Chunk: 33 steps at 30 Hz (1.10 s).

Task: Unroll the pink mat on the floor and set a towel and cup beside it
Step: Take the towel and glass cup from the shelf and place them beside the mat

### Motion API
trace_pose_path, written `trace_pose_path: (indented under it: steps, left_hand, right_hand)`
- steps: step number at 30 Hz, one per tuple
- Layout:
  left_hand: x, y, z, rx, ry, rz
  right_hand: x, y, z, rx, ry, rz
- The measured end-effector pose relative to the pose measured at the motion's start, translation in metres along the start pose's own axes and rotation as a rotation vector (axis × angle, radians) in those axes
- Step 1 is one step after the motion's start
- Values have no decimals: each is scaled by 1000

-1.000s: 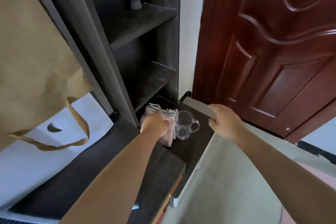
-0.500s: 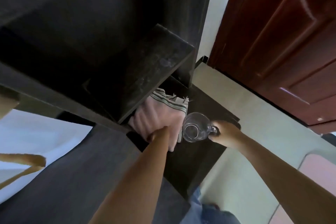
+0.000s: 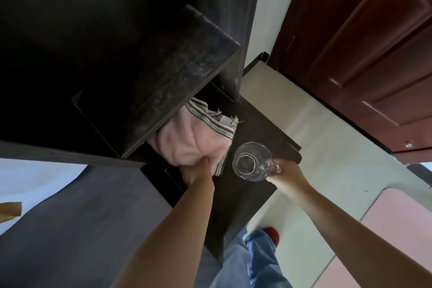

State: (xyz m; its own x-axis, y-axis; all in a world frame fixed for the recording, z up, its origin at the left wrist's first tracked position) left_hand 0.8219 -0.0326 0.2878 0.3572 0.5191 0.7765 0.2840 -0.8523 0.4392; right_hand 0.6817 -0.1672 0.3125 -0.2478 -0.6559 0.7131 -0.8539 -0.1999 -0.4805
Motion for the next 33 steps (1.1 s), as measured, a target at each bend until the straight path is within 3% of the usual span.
trace_pose_path:
  steps: [3, 4, 7, 9, 15, 23, 29, 33]
  left_hand:
    - [5, 13, -12, -176, 54, 148]
    - [4, 18, -15, -143, 64, 141]
    - [3, 39, -47, 132, 53, -277]
    - [-4, 63, -70, 104, 21, -362]
    - [-40, 133, -150, -210, -125, -245]
    - [-121, 190, -331, -725, -413, -119]
    - [-175, 189, -478, -1127, -615, 80]
    - [-204, 143, -578, -1361, -833, 241]
  right_hand:
    - [12, 17, -1, -155, 31, 145]
    - [19, 24, -2, -206, 51, 229]
    - [43, 47, -10, -338, 143, 451]
    - [61, 63, -15, -373, 196, 517]
    - [132, 125, -44, -425, 412, 735]
    - [228, 259, -156, -579, 793, 976]
    - [238, 344, -263, -805, 1132, 1098]
    - [208, 384, -347, -1026, 1359, 1173]
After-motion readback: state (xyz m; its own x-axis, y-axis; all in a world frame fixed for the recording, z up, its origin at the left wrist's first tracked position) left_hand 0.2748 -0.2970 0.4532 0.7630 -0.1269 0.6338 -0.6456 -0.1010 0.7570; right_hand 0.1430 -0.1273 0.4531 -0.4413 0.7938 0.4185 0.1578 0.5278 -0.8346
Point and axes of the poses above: each hand's wrist, its own z-axis towards the middle knuckle, its own x-axis out of the back of the hand, y = z × x, the point moved 3 cm from there along z, towards the middle knuckle, and after that the axes turned 13 degrees about y, right-handed, at the moved point
